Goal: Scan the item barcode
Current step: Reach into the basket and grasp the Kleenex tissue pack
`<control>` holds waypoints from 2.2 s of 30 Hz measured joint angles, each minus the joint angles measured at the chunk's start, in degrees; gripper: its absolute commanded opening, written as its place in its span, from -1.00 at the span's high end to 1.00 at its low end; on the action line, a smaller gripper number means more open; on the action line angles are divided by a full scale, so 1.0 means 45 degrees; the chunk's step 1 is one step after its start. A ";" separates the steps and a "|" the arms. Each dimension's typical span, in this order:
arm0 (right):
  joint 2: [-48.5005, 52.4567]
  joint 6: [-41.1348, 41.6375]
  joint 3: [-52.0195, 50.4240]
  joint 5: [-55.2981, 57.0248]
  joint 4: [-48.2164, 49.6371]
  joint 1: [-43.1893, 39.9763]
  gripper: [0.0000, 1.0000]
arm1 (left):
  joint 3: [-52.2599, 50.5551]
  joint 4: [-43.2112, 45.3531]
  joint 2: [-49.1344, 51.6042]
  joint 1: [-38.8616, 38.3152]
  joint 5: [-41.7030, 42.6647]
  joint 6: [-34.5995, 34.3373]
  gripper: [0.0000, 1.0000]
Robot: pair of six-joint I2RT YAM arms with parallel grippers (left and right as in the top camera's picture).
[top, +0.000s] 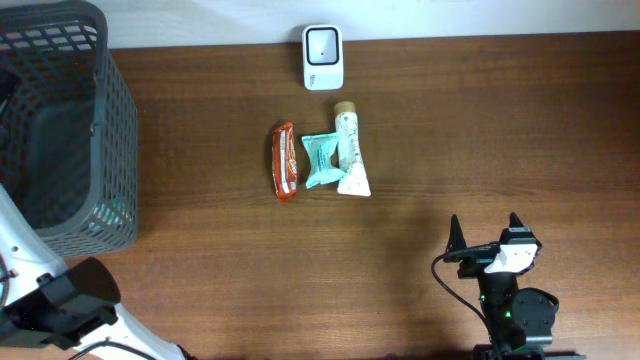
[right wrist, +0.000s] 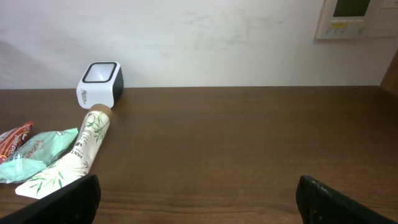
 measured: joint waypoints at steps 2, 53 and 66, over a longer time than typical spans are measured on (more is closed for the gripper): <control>0.0000 0.0005 0.0000 0.0000 0.0000 0.0000 -0.97 | 0.0000 0.0005 0.0000 0.0000 0.0058 0.0000 -0.98; 0.0000 0.0000 0.0000 0.0000 0.0000 0.0000 -0.97 | -0.6426 0.2273 0.0000 -0.0894 0.0622 -0.4469 -0.85; 0.0000 0.0000 0.0000 0.0000 0.0000 0.0000 -0.97 | -1.0292 0.4585 0.0000 -0.0899 0.0466 -0.5935 -0.79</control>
